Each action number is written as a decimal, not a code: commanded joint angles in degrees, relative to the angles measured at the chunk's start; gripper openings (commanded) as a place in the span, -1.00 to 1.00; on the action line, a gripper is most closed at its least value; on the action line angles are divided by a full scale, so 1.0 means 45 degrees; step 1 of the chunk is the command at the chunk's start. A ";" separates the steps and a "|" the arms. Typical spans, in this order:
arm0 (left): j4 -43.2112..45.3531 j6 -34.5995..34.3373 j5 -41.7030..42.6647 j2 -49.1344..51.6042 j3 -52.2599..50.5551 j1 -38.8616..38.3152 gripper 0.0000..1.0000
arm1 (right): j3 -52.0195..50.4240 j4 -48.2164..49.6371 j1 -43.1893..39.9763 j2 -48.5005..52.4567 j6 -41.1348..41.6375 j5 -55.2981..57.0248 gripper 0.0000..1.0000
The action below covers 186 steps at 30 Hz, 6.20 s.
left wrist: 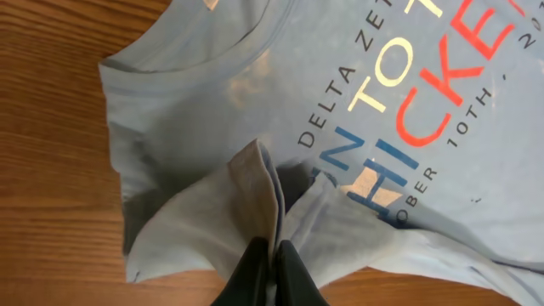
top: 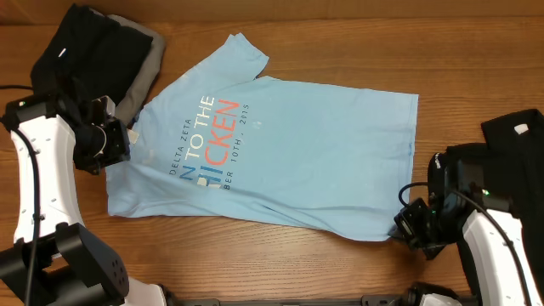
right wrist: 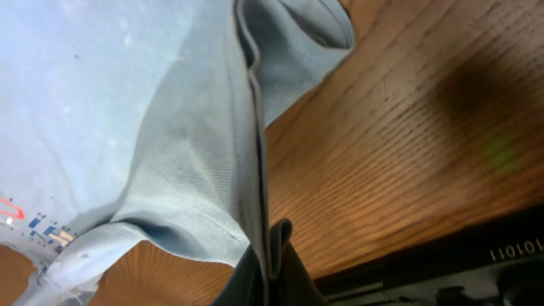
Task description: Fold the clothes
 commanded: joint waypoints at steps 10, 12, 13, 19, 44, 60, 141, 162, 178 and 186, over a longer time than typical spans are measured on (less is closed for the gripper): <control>-0.0321 0.0238 -0.0427 -0.0160 0.0549 -0.0024 -0.92 | 0.1792 -0.1860 -0.0049 -0.3113 0.0976 0.0709 -0.92; -0.0418 0.0243 -0.0437 -0.0223 0.0806 -0.0024 -0.92 | 0.2030 -0.2069 -0.0049 -0.3172 0.1093 0.1049 -0.92; -0.0457 0.0248 -0.0461 -0.0238 0.0937 -0.0024 -0.92 | 0.2132 -0.2074 -0.0049 -0.3172 0.1098 0.1141 -0.92; -0.0729 0.0287 -0.0850 -0.0248 0.1705 -0.0029 -0.92 | 0.2953 -0.1273 -0.0049 -0.3167 0.1103 0.1763 -0.92; -0.0816 0.0233 -0.1413 -0.0243 0.1710 -0.0272 -0.92 | 0.3274 -0.2001 -0.0044 -0.1122 0.0622 0.1948 -0.92; 0.1409 0.0374 -0.2142 -0.0233 0.0583 -0.1812 -0.92 | 0.2822 0.0345 -0.0034 0.1127 0.0709 0.1171 -0.92; 0.4240 0.0146 -0.0495 0.4226 0.0899 -0.3070 -0.92 | 0.3823 0.1977 0.0053 0.2807 -0.5299 -0.1778 0.36; 0.3526 -0.1870 -0.4075 0.4153 0.1263 -0.5100 -0.02 | 0.3823 0.2011 0.0053 0.2807 -0.5299 -0.1778 0.36; 0.4823 -0.2225 -0.3026 0.4687 0.0928 -0.5231 -0.13 | 0.3823 0.2011 0.0053 0.2807 -0.5299 -0.1778 0.36; 0.5153 -0.1812 -0.3113 0.4857 0.0447 -0.5532 -0.19 | 0.3823 0.2011 0.0053 0.2807 -0.5246 -0.1778 0.36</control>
